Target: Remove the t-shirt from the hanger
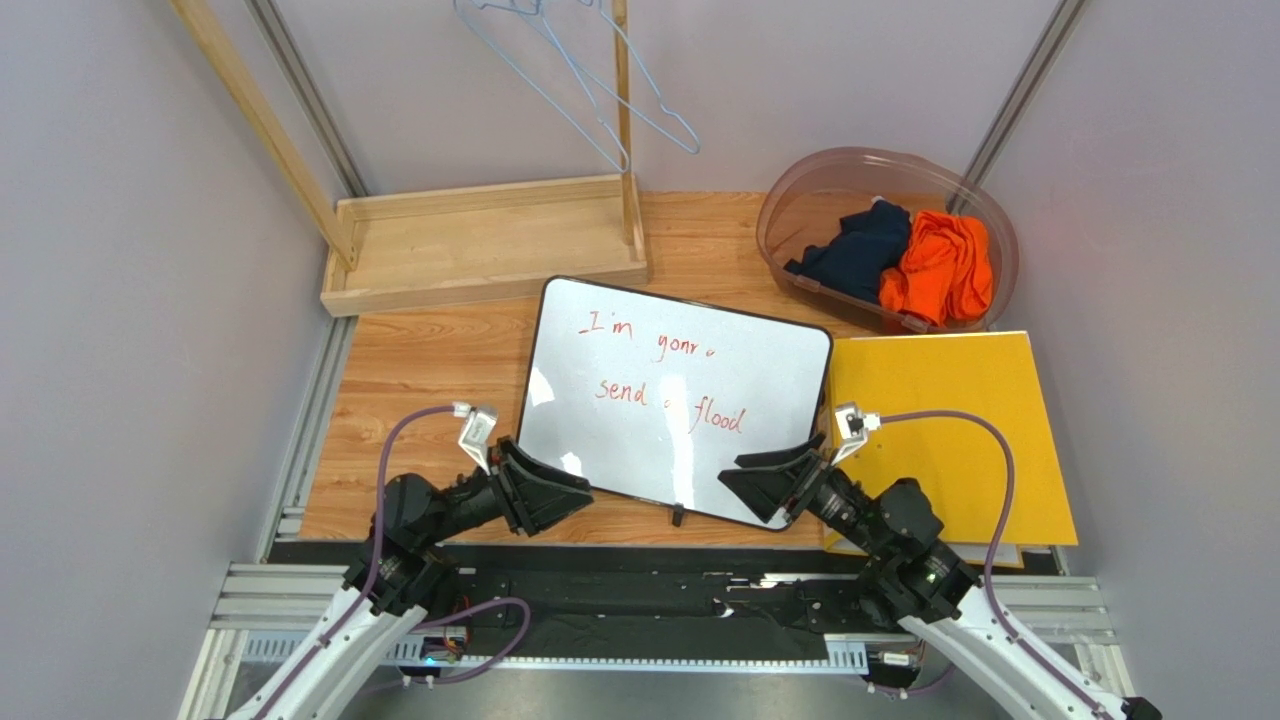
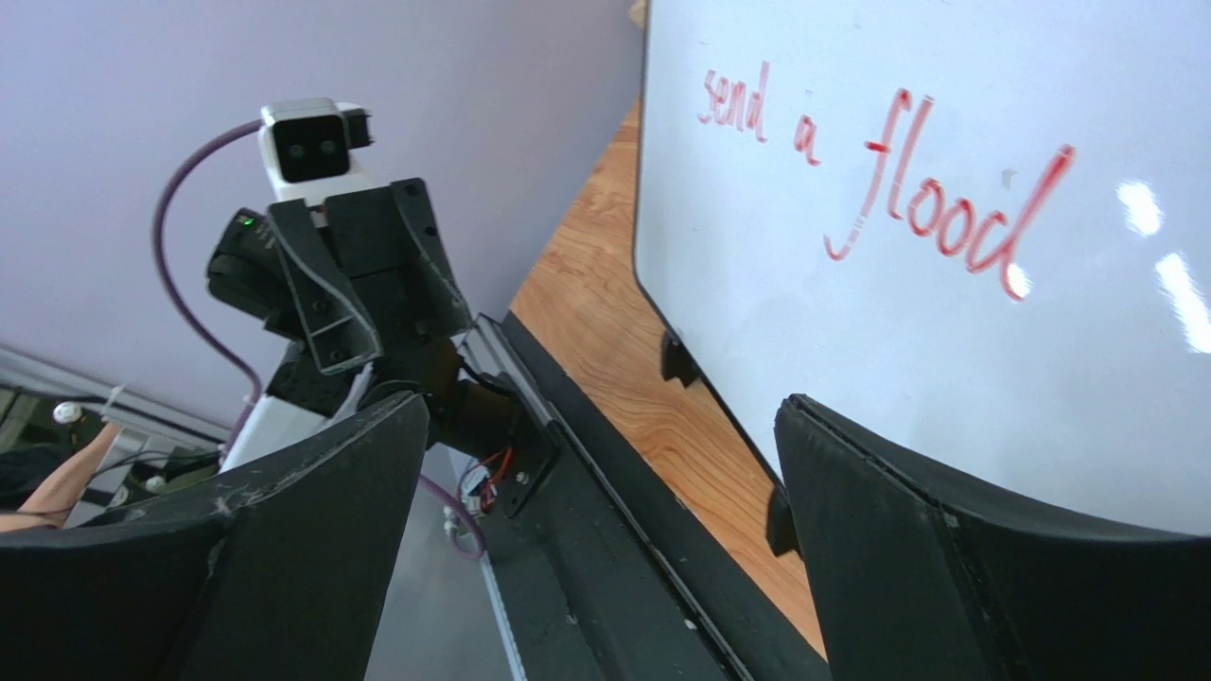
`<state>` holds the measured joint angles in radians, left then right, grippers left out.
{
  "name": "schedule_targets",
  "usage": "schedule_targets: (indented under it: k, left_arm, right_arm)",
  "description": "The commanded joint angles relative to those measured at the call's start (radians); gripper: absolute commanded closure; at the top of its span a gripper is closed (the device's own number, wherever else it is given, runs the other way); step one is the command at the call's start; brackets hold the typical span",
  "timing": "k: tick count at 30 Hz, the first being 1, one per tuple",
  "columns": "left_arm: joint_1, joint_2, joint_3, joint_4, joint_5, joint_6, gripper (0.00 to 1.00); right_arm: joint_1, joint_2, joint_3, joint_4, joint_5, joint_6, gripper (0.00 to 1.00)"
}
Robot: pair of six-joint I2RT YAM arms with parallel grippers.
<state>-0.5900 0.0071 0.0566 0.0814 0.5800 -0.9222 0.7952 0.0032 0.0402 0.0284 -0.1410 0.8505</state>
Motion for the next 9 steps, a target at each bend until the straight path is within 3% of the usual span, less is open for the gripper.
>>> schedule_targets:
  k: [1,9]
  left_arm:
    - [-0.005,-0.134,-0.083,-0.077,0.018,0.048,0.45]
    - [-0.005,-0.136,-0.080,-0.144,0.004,0.074,0.45]
  right_arm:
    - [0.010,-0.054,-0.122,-0.126,0.124,0.041,0.00]
    - [0.012,-0.060,-0.122,-0.124,0.127,0.079,0.00]
